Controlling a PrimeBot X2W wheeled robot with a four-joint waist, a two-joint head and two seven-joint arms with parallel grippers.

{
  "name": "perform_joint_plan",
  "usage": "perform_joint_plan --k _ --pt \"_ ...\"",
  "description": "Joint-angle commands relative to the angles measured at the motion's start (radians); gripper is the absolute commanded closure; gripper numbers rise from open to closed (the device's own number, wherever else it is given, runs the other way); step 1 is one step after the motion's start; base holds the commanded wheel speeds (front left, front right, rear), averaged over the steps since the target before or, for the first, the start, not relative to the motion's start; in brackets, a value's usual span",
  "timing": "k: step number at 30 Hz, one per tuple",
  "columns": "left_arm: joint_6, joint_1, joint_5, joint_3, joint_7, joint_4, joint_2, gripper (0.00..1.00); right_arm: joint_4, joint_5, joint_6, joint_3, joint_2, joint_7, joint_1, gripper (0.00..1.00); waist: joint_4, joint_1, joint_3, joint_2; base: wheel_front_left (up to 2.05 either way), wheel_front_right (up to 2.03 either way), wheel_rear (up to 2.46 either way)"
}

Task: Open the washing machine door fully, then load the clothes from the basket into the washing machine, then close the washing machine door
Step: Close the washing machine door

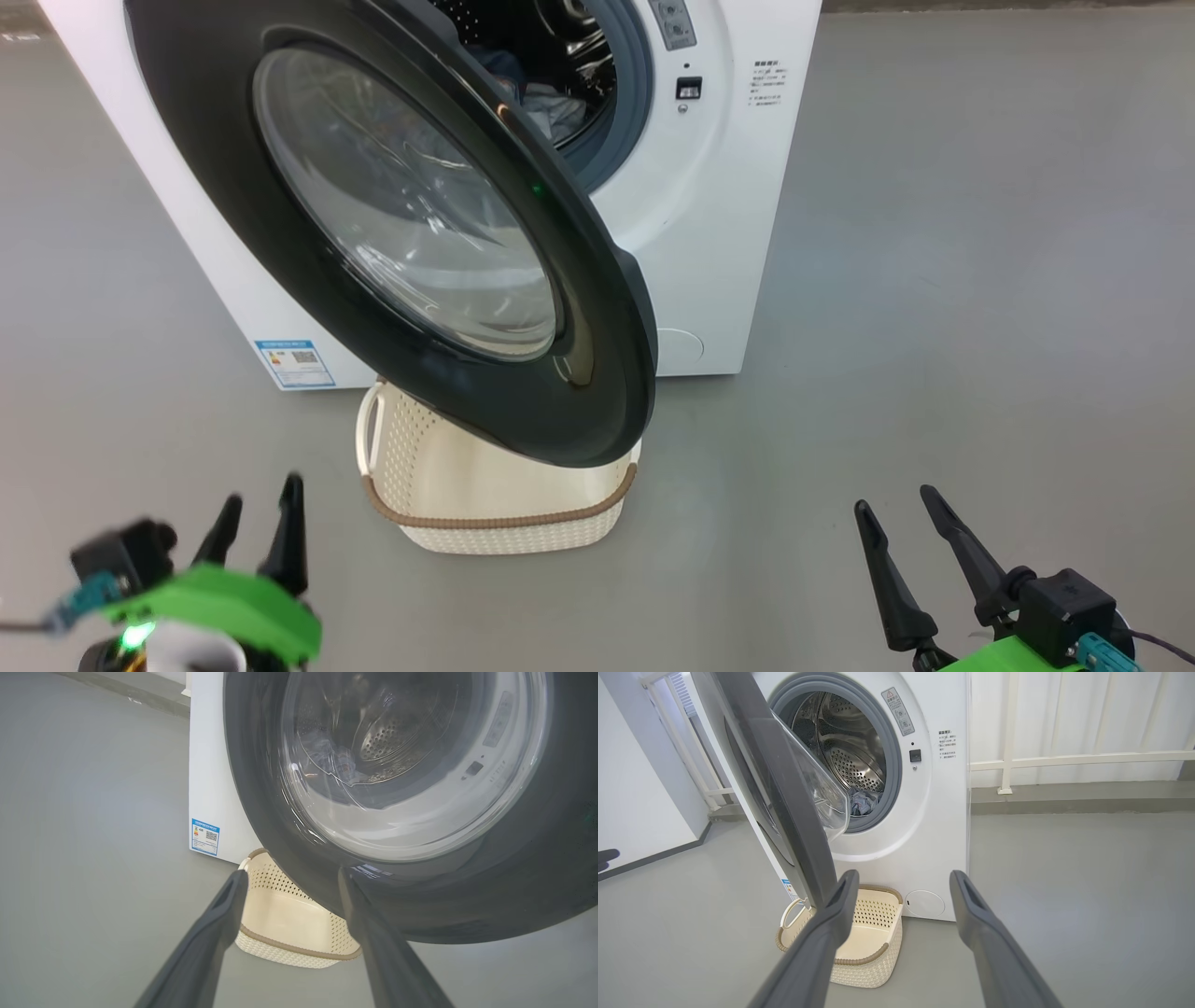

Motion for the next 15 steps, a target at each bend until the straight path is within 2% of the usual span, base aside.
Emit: perform_joint_plan --k 1,7,8,15 --pt "0.004 0.027 0.084 0.076 -0.013 -0.043 0.030 0.00 -0.025 0.007 0.002 0.030 -0.001 -0.005 -0.004 0.00 0.000 0.0000 -0.004 0.0000 0.00 0.00 0.00" --pt "0.003 0.167 0.311 0.175 -0.014 -0.108 -0.006 0.00 -0.025 0.008 0.002 0.030 -0.001 -0.005 0.003 0.00 0.003 0.0000 -0.019 0.0000 0.00 0.00 0.00" --pt "0.003 0.167 0.311 0.175 -0.014 -0.108 -0.006 0.00 -0.025 0.008 0.002 0.030 -0.001 -0.005 0.003 0.00 0.003 0.0000 -0.019 0.0000 0.00 0.00 0.00" --pt "-0.022 0.310 0.529 0.299 -0.014 -0.216 -0.076 0.00 -0.026 0.007 0.002 0.033 -0.005 -0.005 0.008 0.00 -0.003 0.0000 -0.034 0.0000 0.00 0.00 0.00"
